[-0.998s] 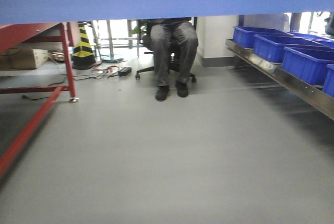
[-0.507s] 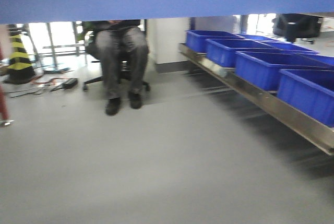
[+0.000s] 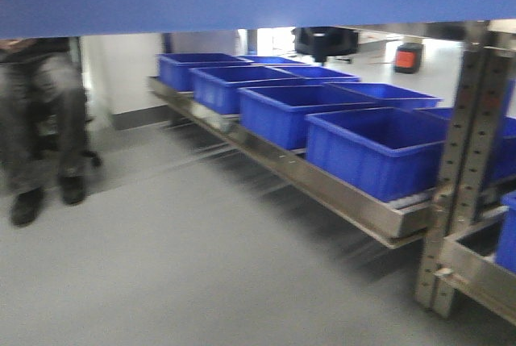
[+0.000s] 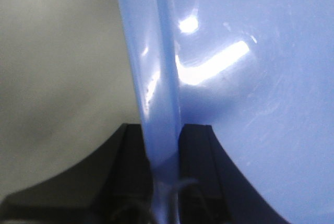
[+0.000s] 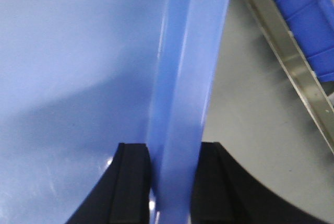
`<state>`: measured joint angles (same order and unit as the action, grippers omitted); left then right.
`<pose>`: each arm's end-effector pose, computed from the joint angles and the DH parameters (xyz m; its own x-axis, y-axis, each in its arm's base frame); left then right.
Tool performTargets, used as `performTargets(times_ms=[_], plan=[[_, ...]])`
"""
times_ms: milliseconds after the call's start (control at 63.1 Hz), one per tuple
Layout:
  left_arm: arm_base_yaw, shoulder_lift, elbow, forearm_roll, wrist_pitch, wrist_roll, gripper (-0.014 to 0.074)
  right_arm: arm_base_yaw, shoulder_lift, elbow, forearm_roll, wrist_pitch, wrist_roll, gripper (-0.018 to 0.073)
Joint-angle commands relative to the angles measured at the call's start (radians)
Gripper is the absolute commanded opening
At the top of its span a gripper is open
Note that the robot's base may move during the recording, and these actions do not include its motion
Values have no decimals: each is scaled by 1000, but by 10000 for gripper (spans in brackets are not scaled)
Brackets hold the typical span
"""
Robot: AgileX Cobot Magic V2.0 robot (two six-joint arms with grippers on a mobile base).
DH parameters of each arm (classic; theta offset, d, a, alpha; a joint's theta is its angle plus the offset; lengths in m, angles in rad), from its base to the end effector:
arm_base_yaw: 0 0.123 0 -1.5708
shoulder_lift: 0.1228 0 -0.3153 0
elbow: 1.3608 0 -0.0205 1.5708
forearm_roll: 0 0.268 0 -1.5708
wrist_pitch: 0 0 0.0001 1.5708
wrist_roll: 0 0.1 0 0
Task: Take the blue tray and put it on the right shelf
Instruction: 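Drive the base toward the shelving rack holding the tray level, then raise the held tray above the shelf's metal front rail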
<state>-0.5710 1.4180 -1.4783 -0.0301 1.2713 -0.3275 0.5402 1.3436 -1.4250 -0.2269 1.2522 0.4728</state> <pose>0.2473 -0.1623 0.4076 -0.8979 0.1846 -0.3996 0.2694 0.9484 -0.1672 0.2462 0.1227 0.4158 -0.8569 -0.0697 -0.5107 -0.0882 0.9960 0.0121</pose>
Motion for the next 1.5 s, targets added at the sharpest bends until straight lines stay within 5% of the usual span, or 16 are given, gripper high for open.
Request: performTargets(times_ms=[0,1489], plan=[[-25,-31,-31,-96,9,40,-48,9,-29,-26,37,12,-30,22],[-25,-31,-31,-96,9,40,-48,9,-29,-26,37,12,-30,22]])
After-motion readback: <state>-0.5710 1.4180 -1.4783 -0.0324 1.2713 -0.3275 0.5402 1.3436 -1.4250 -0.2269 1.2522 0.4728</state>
